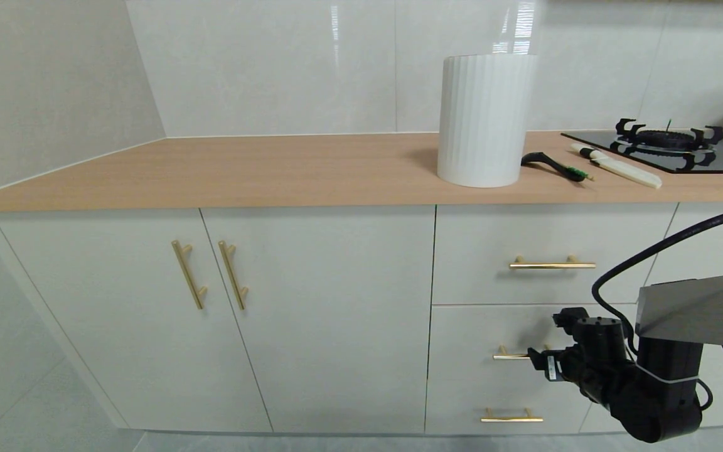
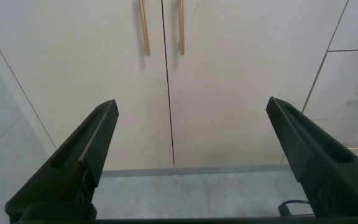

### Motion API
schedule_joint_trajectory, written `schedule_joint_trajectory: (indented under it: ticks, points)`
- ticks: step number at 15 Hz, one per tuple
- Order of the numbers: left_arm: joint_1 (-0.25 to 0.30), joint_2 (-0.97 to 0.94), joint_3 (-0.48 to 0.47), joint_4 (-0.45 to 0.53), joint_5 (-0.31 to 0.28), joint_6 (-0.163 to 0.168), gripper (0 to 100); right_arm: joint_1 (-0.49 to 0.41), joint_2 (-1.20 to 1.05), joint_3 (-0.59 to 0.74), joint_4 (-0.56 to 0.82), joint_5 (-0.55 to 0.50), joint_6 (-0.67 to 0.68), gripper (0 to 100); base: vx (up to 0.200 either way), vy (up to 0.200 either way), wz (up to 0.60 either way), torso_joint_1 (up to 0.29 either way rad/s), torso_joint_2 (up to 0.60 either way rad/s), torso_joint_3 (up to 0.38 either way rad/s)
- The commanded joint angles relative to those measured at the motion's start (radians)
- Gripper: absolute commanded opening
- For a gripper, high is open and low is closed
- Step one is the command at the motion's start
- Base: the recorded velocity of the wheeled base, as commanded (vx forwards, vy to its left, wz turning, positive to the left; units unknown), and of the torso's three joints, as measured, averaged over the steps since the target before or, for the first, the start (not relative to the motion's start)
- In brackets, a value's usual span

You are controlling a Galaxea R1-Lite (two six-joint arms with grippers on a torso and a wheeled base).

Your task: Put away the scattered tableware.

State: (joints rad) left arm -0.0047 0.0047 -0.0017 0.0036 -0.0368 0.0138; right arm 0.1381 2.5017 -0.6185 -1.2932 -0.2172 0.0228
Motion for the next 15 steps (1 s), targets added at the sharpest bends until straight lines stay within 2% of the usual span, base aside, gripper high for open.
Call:
schedule_joint_trajectory:
  ticks: [1,7,9,10,11,13,15]
  points:
    - [0.0,0.001,0.0,-0.001,0.0,0.0,100,0.002,-0.001,0.008,0.008,0.001,-0.001,100,0.0,0.0,0.0,0.0,0.0,0.0]
    - [0.0,0.001,0.0,0.001,0.0,0.0,100,0.0,-0.058,0.063,0.101,0.01,-0.026,100,0.0,0.0,0.0,0.0,0.0,0.0]
    - [0.0,0.001,0.0,0.001,0.0,0.002,100,0.0,-0.13,0.109,0.153,0.03,-0.067,100,0.0,0.0,0.0,0.0,0.0,0.0]
    - [0.0,0.001,0.0,-0.001,0.0,0.0,100,0.0,-0.236,0.138,0.215,0.055,-0.072,100,0.0,0.0,0.0,0.0,0.0,0.0]
    - [0.0,0.001,0.0,-0.001,0.0,0.0,100,0.0,-0.362,0.143,0.33,0.087,-0.072,100,0.0,0.0,0.0,0.0,0.0,0.0]
    - [0.0,0.001,0.0,-0.001,0.0,0.002,100,0.0,-0.659,0.097,0.73,0.171,-0.072,100,0.0,0.0,0.0,0.0,0.0,0.0]
    - [0.0,0.001,0.0,-0.001,0.0,0.002,100,0.0,-0.874,-0.017,1.109,0.243,-0.069,100,0.0,0.0,0.0,0.0,0.0,0.0]
